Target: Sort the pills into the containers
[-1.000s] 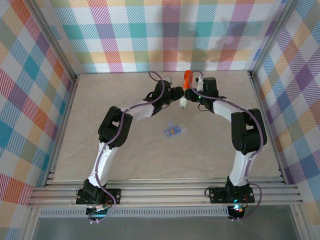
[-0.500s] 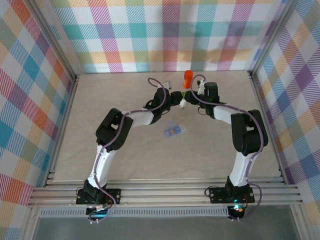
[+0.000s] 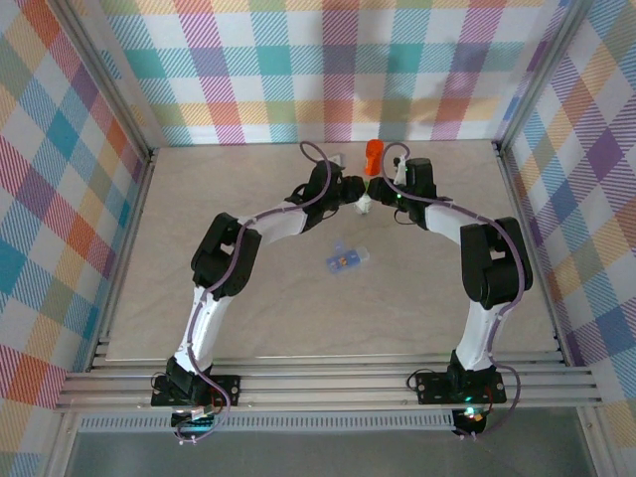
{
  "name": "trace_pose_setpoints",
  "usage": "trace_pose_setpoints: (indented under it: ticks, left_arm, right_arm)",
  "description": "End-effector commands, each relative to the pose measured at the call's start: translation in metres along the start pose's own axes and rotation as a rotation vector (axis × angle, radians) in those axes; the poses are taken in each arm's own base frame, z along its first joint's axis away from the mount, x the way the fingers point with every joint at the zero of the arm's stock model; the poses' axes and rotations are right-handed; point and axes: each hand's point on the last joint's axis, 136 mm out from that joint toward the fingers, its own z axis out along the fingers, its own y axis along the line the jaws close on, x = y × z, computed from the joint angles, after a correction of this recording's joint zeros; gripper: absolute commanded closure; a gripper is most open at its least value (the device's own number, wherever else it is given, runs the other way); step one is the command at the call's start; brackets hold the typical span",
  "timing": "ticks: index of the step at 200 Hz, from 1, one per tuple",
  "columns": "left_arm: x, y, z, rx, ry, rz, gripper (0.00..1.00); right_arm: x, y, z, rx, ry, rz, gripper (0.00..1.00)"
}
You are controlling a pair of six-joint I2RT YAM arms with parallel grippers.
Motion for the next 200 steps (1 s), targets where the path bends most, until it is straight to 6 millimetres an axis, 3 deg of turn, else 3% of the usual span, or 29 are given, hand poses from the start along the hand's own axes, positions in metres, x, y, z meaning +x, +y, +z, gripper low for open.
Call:
trace_pose_setpoints:
  ticks: [1,27,44,60,78,103,130,154,200]
  left_arm:
    - [0.001,0.003,-0.003,-0.037,0.065,0.041,0.71]
    - [-0.030,-0.027,-0.022,0.014,0.000,0.073,0.70]
    - [-0.045,-0.041,-0.039,0.034,-0.037,0.097,0.64]
    - [-0.059,-0.052,-0.063,0.035,-0.070,0.130,0.63]
    - [-0.058,-0.044,-0.089,-0.023,-0.080,0.160,0.62]
    - [-0.036,-0.011,-0.116,-0.119,-0.005,0.162,0.62]
    - [0.006,0.027,-0.128,-0.173,0.124,0.129,0.62]
    - [0.039,0.054,-0.130,-0.213,0.207,0.103,0.63]
    - [0.068,0.079,-0.118,-0.267,0.299,0.074,0.63]
  right_arm:
    - [-0.014,0.011,-0.012,0.013,0.022,0.008,0.49]
    - [-0.036,0.021,-0.027,0.015,-0.013,-0.016,0.47]
    - [-0.044,0.027,-0.042,0.024,-0.019,-0.033,0.46]
    - [-0.038,0.027,-0.056,0.051,0.009,-0.034,0.46]
    - [-0.019,0.025,-0.071,0.058,0.047,-0.023,0.46]
    - [0.018,0.023,-0.090,0.038,0.105,-0.027,0.46]
    - [0.061,0.025,-0.098,0.014,0.216,-0.050,0.46]
    - [0.094,0.033,-0.096,-0.011,0.277,-0.089,0.46]
    - [0.143,0.042,-0.073,-0.039,0.407,-0.101,0.46]
